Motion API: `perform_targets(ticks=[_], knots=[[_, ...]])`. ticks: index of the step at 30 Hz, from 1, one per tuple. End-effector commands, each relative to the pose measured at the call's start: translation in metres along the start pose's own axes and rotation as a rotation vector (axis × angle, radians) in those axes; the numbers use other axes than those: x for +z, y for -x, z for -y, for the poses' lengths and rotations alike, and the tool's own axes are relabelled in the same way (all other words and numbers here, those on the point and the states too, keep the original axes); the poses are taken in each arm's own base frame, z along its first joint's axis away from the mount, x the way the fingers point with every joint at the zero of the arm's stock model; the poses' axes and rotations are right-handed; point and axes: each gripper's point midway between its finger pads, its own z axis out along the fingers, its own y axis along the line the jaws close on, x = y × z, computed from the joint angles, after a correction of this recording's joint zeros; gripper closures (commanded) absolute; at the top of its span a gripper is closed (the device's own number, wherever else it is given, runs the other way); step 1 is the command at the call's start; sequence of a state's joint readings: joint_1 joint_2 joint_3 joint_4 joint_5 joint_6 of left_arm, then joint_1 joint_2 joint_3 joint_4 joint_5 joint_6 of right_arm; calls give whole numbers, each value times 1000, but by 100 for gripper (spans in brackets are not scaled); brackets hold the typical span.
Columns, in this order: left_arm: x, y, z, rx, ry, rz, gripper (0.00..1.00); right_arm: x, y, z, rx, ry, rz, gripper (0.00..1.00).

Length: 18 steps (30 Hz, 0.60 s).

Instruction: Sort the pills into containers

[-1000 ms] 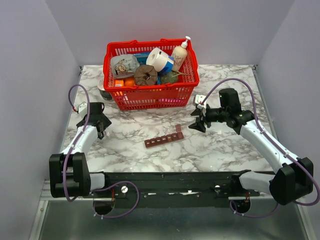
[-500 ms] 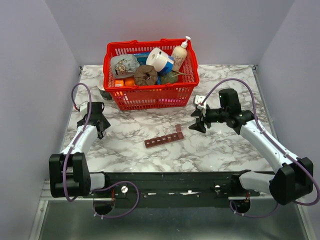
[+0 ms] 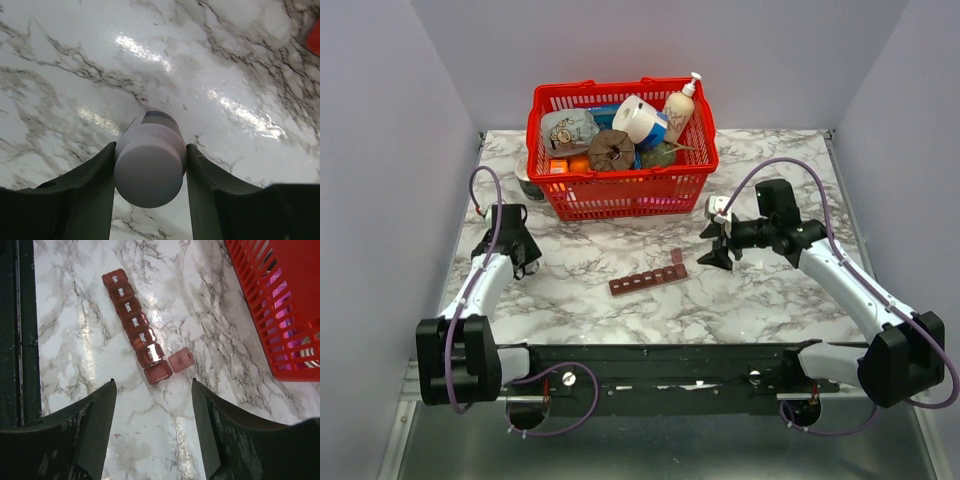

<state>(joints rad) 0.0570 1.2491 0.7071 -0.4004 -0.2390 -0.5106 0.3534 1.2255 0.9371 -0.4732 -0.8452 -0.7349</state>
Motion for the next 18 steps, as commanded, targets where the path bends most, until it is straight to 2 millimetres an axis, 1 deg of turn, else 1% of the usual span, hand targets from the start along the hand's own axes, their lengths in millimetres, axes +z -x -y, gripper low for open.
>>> perform_targets(ticks=[1,2,3,4,5,6,7,8,10,11,12,13,14,15,16,17,18], knots=[[-50,-4,58,97,-387,-42,100,3,-4,-26,-13,140,36,29],[-60,-8,68,133,-455,-44,100,4,-4,-31,-17,166,44,29],[-70,-14,76,156,-517,-49,100,3,-2,-41,-33,216,67,29],[-85,-15,84,171,-582,-31,100,4,-3,-46,-31,243,76,29],[-107,-30,105,226,-718,-61,100,5,-2,-50,-37,265,87,29],[-119,-38,115,257,-786,-75,100,6,0,-55,-49,287,103,29],[-136,-43,124,278,-865,-73,100,7,-1,-58,-52,297,105,26],[-157,-57,141,323,-979,-92,100,10,1,-64,-66,313,113,23],[-185,-68,158,334,-1098,-113,100,17,0,-66,-66,308,114,18],[-200,-66,171,339,-1167,-81,100,20,4,-71,-79,321,118,18],[-215,-79,181,357,-1232,-106,100,22,3,-72,-56,317,108,17],[-226,-85,190,330,-1267,-134,100,26,7,-69,-74,303,117,17],[-237,-79,202,314,-1318,-94,100,29,8,-71,-71,305,111,17],[-247,-86,211,315,-1346,-100,100,32,6,-68,-39,275,88,16],[-247,-89,219,276,-1338,-130,100,35,12,-61,-66,241,104,16],[-253,-85,228,257,-1359,-111,100,37,13,-61,-65,231,101,16],[-259,-85,236,244,-1370,-113,100,37,13,-60,-57,213,97,11]])
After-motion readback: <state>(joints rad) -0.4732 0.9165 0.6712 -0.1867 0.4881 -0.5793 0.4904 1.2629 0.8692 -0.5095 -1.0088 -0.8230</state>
